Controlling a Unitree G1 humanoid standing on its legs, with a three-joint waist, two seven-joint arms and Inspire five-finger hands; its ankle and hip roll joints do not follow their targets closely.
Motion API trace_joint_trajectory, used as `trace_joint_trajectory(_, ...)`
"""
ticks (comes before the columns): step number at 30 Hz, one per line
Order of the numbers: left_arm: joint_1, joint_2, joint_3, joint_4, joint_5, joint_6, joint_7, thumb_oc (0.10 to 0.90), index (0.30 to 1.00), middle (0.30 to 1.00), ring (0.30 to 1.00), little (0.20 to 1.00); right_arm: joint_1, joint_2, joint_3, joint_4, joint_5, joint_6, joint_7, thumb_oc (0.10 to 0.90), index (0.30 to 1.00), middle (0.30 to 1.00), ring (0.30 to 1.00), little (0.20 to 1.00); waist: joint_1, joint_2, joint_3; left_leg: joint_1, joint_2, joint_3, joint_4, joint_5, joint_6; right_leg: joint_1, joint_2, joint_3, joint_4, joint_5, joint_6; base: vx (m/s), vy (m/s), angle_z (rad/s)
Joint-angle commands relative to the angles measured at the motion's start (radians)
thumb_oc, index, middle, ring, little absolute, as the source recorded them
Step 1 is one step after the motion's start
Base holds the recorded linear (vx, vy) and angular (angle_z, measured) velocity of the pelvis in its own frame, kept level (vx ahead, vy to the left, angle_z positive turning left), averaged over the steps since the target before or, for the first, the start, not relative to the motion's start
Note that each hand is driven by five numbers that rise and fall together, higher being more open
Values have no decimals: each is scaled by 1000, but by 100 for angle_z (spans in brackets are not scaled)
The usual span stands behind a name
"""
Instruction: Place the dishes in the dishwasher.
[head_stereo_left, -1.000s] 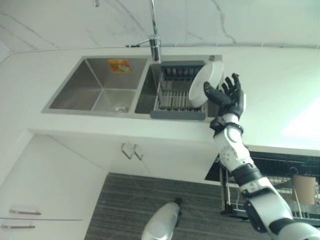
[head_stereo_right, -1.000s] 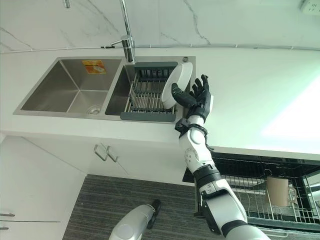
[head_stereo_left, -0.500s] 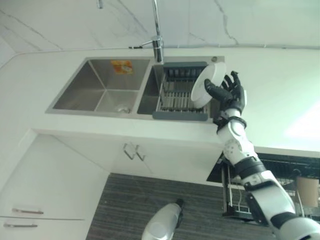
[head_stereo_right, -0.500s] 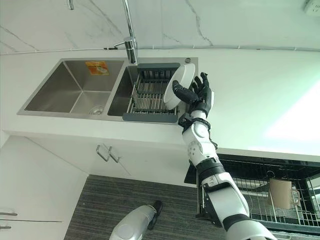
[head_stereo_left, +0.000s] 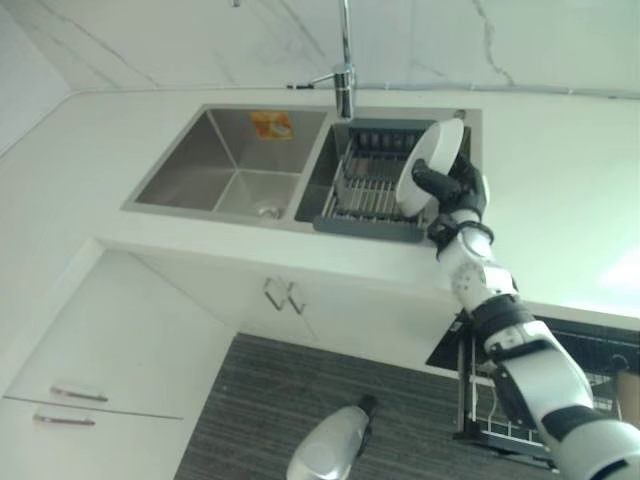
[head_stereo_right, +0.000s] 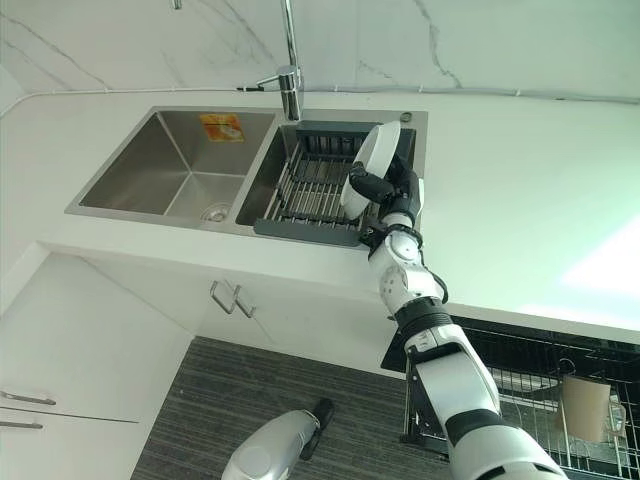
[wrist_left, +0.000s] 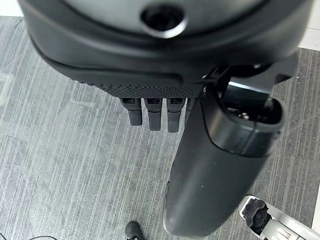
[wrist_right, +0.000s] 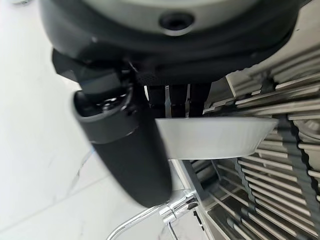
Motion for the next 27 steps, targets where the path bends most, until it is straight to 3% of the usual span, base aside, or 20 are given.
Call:
trace_joint_trajectory(1,2,70,-52,26,16,14,2,800,900,900,900,900,-76,-29,42,-19,-3,8,42,400,300,300,300,300,12,14,-17,89,34,15,-58,-73,9,-105,-12,54,14,114,-4,0,0,0)
trace_joint_trajectory(9,-5,68,-52,20,17,20,9,800,900,900,900,900,-81,-26,49,-3,-34,-10,1,400,300,300,300,300,14,8,-17,93,36,20,-58,-74,10,-102,-11,52,14,117,-4,-14,-5,4)
trace_joint_trajectory(13,2,60,-53,19,28,4,21,800,900,900,900,900,-68,-24,56,-18,-65,-82,-69,400,300,300,300,300,11,1,-23,98,46,27,-58,-81,9,-101,-4,53,14,114,-3,-56,-67,-1)
trace_joint_trajectory(15,4,55,-53,20,29,-2,28,800,900,900,900,900,-54,-19,57,-43,-67,-150,-69,400,300,300,300,300,8,-3,-26,101,52,32,-58,-85,8,-103,-2,55,14,115,0,-79,-96,-3)
trace_joint_trajectory(19,9,42,-38,25,57,-22,48,800,900,900,900,900,4,26,89,-231,-99,-305,-67,400,300,300,300,300,-11,-14,-37,111,73,54,-58,-94,2,-109,3,60,14,114,4,-73,-111,-13)
trace_joint_trajectory(24,-7,40,-3,31,91,-27,57,800,900,900,900,900,104,77,126,-480,-141,-396,-42,400,300,300,300,300,-61,-36,-48,134,116,114,-58,-110,-7,-128,12,83,14,118,10,-82,-144,-34)
trace_joint_trajectory(27,-22,31,19,33,101,-23,69,800,900,900,900,900,179,92,145,-652,-152,-413,-33,400,300,300,300,300,-119,-56,-57,151,153,168,-58,-126,-12,-161,24,117,14,116,11,-85,-177,-60)
